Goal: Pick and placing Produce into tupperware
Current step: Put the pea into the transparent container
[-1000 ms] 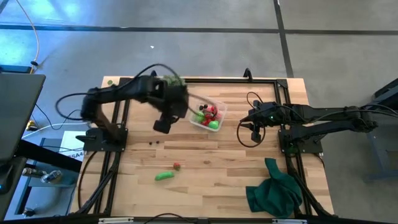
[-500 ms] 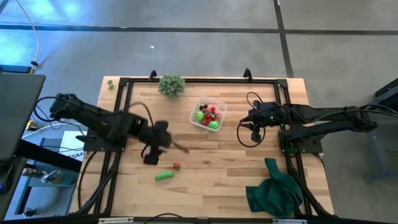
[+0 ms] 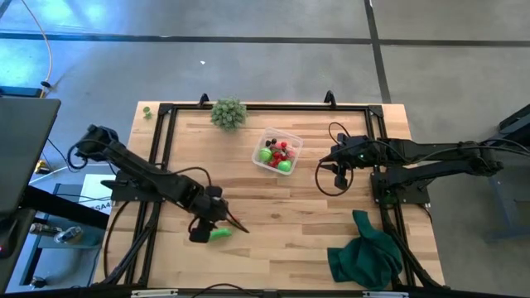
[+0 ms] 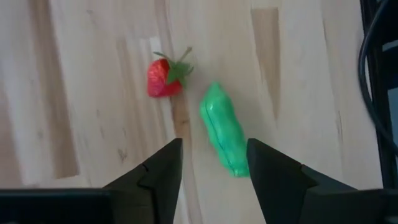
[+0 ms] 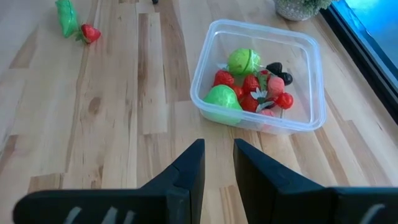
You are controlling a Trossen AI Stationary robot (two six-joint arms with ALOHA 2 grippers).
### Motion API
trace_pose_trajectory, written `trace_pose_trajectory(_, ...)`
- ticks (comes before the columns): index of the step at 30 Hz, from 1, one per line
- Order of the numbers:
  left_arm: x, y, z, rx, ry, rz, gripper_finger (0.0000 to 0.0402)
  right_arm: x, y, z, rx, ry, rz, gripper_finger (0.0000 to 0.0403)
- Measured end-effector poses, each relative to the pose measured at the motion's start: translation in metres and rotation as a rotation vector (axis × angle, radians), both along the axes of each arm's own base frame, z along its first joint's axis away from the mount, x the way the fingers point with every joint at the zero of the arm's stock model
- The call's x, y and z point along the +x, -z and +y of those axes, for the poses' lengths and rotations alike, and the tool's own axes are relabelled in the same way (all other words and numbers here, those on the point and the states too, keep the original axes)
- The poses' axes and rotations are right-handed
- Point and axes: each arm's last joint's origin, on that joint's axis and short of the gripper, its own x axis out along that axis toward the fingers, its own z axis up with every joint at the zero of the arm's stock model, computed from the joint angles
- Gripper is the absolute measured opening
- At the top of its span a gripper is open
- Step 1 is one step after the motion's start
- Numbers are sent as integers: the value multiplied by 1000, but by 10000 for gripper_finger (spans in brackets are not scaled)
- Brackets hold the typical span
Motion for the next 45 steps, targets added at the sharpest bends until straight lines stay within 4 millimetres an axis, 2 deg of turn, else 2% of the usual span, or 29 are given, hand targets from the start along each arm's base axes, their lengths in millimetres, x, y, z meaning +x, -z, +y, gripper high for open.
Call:
trace_pose_trajectory(12,16,28,-8,-77,-24,101,265,0,0,0,0,0,0,75)
trace_pose_trajectory(17,19,36,-11,-111,-17,136,290,0,0,0,1,0,2,75)
trace_pose_trajectory(28,22,52,-20,-102,-99,182,298,0,0,0,3,-4,5,75)
trace_pose_trajectory(39,25,69,-21,-77,-212,250,298,0,0,0,3,-3,4,75)
trace_pose_trajectory(45,26,73,-20,-49,-229,260,298,-1,1,0,3,-3,12,75)
